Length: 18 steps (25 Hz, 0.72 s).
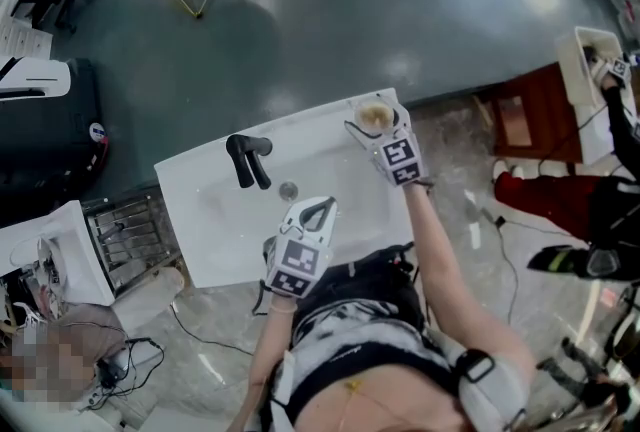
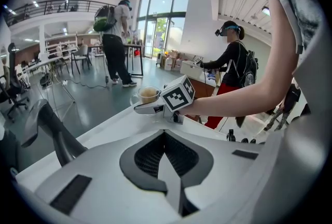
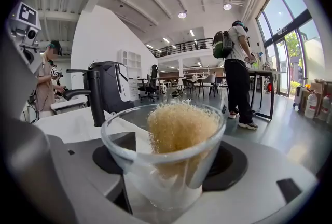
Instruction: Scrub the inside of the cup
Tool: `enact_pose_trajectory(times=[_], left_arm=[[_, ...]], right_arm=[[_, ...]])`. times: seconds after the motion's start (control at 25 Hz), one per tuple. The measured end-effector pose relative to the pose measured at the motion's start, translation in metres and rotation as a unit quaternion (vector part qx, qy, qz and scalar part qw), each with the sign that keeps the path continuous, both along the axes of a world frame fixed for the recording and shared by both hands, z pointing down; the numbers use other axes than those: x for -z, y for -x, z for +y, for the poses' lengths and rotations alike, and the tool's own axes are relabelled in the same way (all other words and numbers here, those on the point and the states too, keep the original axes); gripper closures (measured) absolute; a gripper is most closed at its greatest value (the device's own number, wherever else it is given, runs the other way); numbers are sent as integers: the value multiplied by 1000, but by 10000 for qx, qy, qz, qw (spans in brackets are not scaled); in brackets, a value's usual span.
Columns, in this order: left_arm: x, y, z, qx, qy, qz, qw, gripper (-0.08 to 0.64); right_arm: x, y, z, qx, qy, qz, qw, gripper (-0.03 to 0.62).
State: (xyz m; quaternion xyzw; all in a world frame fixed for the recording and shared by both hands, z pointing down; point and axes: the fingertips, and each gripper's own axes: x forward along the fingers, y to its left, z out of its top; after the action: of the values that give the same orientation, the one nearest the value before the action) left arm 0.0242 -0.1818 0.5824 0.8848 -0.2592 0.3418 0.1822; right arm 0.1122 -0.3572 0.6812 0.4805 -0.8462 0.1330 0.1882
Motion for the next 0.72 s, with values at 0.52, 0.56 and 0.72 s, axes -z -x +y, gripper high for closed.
enact_pose_trajectory(times=[0.52, 0.56, 0.72], left_arm=[[-1, -6, -4, -3, -14, 115, 9999, 560], [0, -7, -4, 10, 8, 163, 9999, 560], [2, -7, -2, 81, 109, 347, 9993, 560]], right_arm=[[-10, -6, 9, 177, 116, 323, 9993, 182], [-10, -8, 10, 143, 151, 308, 9993, 175], [-11, -13, 19, 57, 343, 137, 9993, 156]])
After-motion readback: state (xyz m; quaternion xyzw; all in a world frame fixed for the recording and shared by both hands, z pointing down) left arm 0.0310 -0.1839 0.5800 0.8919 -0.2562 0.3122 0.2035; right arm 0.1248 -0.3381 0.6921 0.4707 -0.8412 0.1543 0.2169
